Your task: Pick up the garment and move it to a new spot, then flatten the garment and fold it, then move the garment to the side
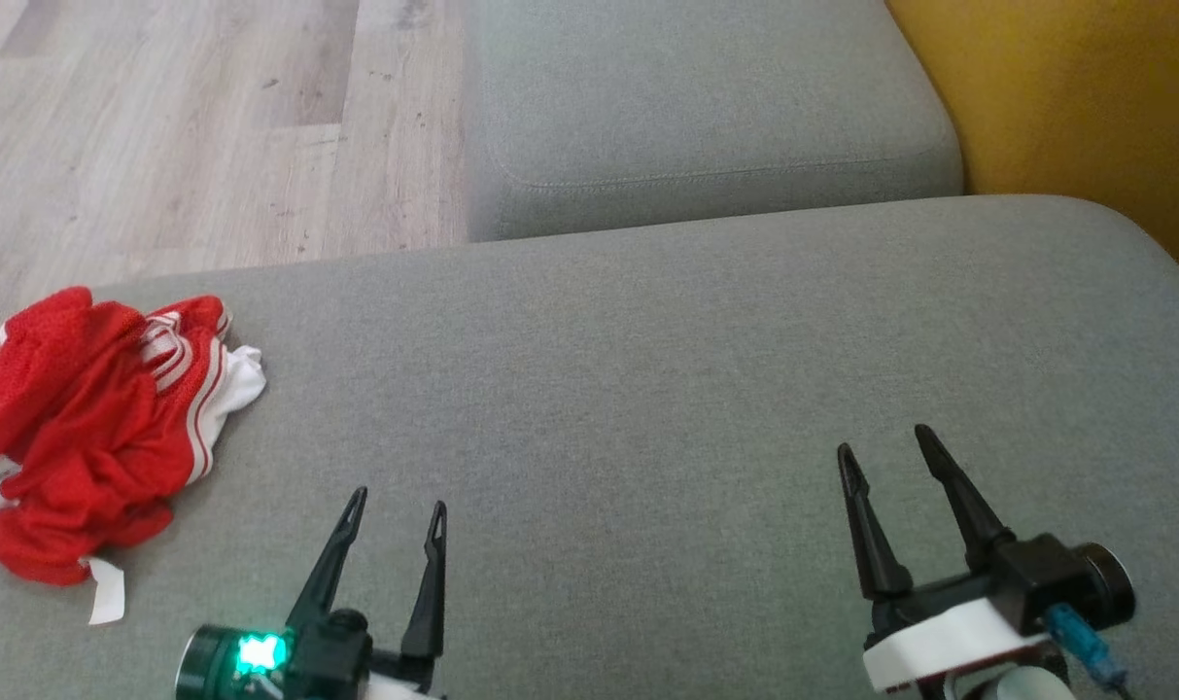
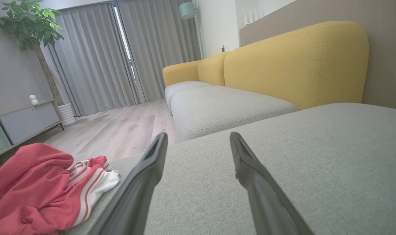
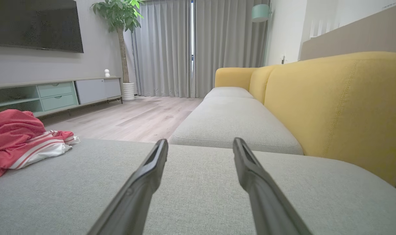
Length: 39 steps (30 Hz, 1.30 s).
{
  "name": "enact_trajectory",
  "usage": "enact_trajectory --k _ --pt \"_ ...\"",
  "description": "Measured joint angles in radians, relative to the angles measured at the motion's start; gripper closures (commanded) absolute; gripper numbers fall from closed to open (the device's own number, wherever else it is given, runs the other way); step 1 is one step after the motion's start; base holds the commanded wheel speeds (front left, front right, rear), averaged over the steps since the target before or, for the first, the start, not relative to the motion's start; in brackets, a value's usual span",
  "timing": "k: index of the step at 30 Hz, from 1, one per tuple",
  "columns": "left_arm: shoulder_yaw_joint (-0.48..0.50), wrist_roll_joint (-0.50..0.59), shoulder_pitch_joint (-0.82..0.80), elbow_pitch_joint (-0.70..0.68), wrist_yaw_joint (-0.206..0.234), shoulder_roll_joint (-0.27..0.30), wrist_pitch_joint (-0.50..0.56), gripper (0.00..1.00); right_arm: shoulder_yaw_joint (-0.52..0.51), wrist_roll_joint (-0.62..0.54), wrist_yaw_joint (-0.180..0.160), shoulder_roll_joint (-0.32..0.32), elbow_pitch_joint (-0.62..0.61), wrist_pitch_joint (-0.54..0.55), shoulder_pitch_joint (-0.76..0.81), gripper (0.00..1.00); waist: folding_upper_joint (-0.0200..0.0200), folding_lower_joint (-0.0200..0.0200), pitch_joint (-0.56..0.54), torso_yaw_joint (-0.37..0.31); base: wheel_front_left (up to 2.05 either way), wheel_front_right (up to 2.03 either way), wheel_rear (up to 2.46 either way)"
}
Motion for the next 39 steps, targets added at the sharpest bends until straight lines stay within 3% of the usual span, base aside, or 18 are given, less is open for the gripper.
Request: enact_trajectory --k 7,14,25,39 --pt "-0.005 0.067 0.014 0.005 0.018 0.002 -0.021 0.00 0.017 -0.086 0.000 0.000 -0.008 -0.018 0.030 0.00 0.0000 -0.0001 -0.013 0.000 0.00 0.00 0.00" --pt "0.011 0.057 0.014 0.019 0.015 -0.004 -0.021 0.00 0.017 -0.089 0.000 0.000 -0.007 -0.018 0.034 0.00 0.0000 0.0000 -0.020 0.006 0.00 0.00 0.00" --pt "0.047 0.054 0.035 0.040 -0.020 -0.026 -0.021 0.00 -0.001 -0.086 0.000 0.000 0.012 -0.018 0.039 0.00 0.0000 0.0000 -0.033 0.026 0.00 0.00 0.00" --pt "0.128 0.049 0.041 0.041 -0.046 -0.040 -0.021 0.00 -0.003 -0.043 0.000 0.000 0.024 -0.019 0.060 0.00 0.0000 0.0001 -0.025 0.149 0.00 0.00 0.00"
